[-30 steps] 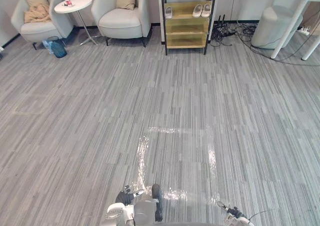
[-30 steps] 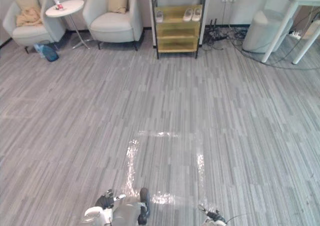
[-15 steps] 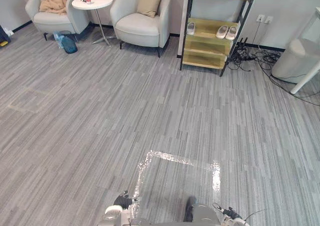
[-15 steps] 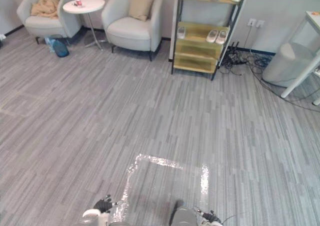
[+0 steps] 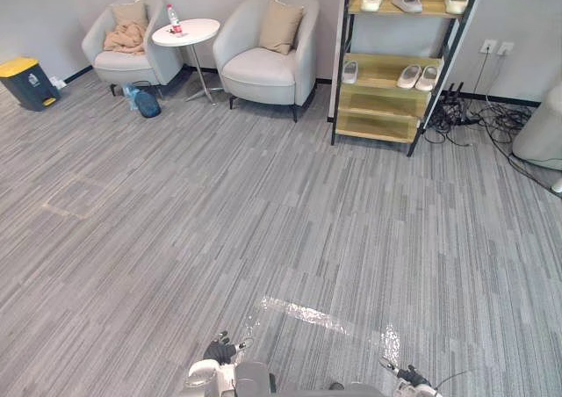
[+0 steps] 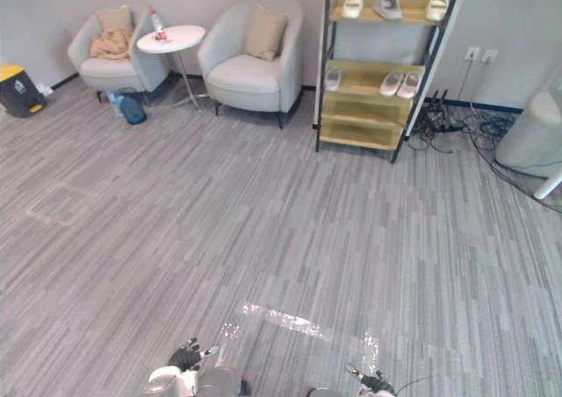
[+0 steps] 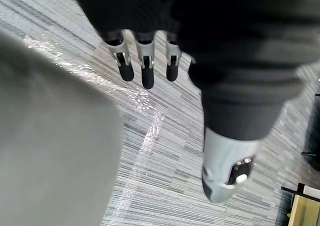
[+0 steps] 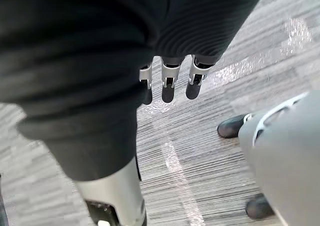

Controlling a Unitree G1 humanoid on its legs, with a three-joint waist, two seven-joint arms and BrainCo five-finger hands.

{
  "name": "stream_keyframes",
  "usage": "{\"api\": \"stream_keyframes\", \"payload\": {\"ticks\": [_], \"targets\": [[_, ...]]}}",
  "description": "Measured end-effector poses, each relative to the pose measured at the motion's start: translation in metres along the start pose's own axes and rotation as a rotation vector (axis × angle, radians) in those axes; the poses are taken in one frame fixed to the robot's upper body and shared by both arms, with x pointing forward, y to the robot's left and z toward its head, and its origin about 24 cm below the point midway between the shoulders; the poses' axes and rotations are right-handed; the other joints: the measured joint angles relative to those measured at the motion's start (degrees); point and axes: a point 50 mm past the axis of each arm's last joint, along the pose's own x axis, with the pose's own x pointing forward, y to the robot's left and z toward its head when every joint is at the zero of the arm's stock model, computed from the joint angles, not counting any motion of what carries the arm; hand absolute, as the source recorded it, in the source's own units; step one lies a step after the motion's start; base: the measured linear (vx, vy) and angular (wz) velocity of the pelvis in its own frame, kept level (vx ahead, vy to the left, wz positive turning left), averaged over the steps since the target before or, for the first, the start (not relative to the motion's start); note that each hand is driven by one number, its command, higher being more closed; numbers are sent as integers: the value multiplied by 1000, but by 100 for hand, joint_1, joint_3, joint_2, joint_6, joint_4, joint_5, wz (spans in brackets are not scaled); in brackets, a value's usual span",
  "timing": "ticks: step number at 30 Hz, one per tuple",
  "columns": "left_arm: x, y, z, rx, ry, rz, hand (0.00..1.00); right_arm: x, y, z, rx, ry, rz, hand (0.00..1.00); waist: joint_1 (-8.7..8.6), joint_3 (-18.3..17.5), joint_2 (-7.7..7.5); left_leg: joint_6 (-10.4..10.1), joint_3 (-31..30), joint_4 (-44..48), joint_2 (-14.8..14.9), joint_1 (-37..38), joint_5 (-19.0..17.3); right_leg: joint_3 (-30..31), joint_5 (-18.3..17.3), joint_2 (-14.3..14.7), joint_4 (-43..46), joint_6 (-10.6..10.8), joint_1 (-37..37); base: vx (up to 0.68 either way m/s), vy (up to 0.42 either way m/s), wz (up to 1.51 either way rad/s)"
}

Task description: Pick up cushions and gather them together orderly.

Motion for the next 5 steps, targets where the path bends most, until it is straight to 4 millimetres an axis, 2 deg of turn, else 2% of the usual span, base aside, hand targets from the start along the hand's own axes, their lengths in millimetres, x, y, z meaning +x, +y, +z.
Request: {"api": "stream_keyframes", "payload": {"ticks": [1, 2, 3, 5], "targets": [[0, 2, 0, 1, 0, 4, 0, -1, 2, -3, 2, 5, 4, 0, 0, -27, -49, 15, 57, -28, -18, 40, -14, 26, -25, -31, 2, -7, 27, 397, 94, -39], [0, 6, 1, 8, -2, 12, 0, -2, 4, -10, -4, 21, 10, 0, -6, -100, -197, 34, 167, -182, -112, 170, -24, 79, -81, -147, -5, 47, 60, 367, 81, -21], [1, 6, 3, 9, -7, 12, 0, -3, 2, -14, -26, 29, 6, 0, -10, -137, -272, 39, 173, -297, -211, 261, -21, 98, -114, -238, -21, 98, 95, 336, 77, -13], [1, 3, 5, 8, -11, 4, 0, -4, -2, -17, -34, 36, -2, 0, -13, -143, -282, 41, 148, -343, -284, 347, -21, 92, -114, -298, -51, 99, 176, 132, 34, 5]]}}
